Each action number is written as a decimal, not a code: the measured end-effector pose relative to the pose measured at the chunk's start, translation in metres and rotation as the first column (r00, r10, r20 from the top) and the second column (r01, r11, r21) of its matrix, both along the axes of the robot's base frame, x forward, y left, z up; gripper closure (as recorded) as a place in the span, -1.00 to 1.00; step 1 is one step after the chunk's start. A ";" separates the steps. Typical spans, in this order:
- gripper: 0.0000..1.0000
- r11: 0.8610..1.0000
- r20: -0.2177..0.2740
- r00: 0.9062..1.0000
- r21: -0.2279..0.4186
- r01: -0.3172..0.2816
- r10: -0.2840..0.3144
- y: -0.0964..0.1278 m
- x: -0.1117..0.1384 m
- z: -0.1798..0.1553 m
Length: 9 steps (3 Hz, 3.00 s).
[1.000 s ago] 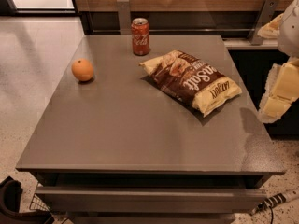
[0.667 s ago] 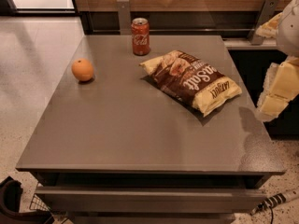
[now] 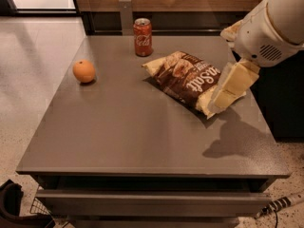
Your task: Pick orange
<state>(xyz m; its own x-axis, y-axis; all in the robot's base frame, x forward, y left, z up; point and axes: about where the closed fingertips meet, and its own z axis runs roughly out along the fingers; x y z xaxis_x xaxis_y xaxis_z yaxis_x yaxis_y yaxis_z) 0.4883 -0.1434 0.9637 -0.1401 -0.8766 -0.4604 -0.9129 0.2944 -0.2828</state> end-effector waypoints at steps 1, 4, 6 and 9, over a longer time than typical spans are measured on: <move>-1.00 0.984 0.051 0.998 0.174 -0.030 0.022 0.063 0.036 -0.012; -1.00 0.948 0.089 0.995 0.311 -0.065 0.039 0.124 0.048 -0.019; -1.00 0.938 0.062 0.994 0.330 -0.110 0.095 0.173 0.090 -0.033; -1.00 0.855 0.034 0.988 0.498 -0.146 0.148 0.257 0.142 -0.094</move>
Offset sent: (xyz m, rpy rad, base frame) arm 0.0625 0.1302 -0.0238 0.3729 -0.0892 0.0566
